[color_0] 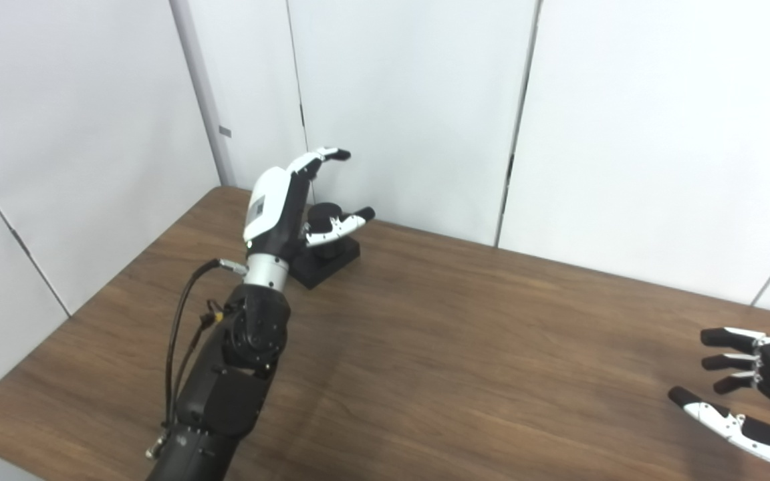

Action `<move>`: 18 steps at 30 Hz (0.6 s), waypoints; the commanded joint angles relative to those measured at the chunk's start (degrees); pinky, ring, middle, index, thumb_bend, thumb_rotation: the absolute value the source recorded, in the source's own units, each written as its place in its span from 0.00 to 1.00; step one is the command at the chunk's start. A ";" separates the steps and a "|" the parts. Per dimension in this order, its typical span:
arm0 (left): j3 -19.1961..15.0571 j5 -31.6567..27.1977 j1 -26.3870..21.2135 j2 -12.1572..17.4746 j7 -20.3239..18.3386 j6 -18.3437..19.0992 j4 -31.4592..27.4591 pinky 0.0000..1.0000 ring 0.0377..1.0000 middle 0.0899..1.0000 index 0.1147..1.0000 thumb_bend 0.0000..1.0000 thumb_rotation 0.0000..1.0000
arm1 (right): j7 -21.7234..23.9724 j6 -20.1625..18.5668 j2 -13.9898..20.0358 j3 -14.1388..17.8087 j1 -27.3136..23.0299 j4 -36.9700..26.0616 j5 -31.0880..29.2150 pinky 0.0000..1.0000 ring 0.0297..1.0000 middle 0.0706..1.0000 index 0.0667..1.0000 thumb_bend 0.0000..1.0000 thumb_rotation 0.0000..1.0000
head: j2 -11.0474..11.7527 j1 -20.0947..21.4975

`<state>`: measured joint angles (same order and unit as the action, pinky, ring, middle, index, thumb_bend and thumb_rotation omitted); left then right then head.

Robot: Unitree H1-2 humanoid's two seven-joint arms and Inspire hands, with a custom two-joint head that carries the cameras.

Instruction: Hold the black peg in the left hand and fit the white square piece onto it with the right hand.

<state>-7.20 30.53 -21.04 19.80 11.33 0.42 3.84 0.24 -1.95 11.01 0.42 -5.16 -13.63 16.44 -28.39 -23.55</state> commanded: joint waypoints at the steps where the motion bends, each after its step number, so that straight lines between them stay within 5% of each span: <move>1: -0.67 1.04 -3.25 2.03 2.00 0.19 -0.02 0.83 0.94 0.90 0.78 0.83 0.23 | -0.14 0.49 0.40 0.42 -1.89 -2.05 -0.01 0.44 0.58 0.65 0.61 0.53 0.00 | -0.08 0.06; 8: 0.95 5.79 -4.60 4.14 2.25 6.75 2.52 0.90 1.00 0.97 0.85 0.99 0.38 | -0.06 0.37 0.34 0.43 -1.89 -2.34 -0.22 0.44 0.58 0.66 0.62 0.53 0.00 | -0.08 0.06; 18: 4.26 9.98 -5.46 5.33 2.18 14.10 5.61 0.92 1.00 0.99 0.84 1.00 0.45 | 0.03 -0.33 0.30 0.41 -1.78 -3.04 -0.08 0.44 0.58 0.66 0.62 0.53 0.00 | -0.27 0.04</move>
<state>-2.91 38.91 -23.37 23.21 12.37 13.85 9.91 0.31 -2.72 10.92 0.41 -5.16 -14.20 16.43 -28.65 -23.55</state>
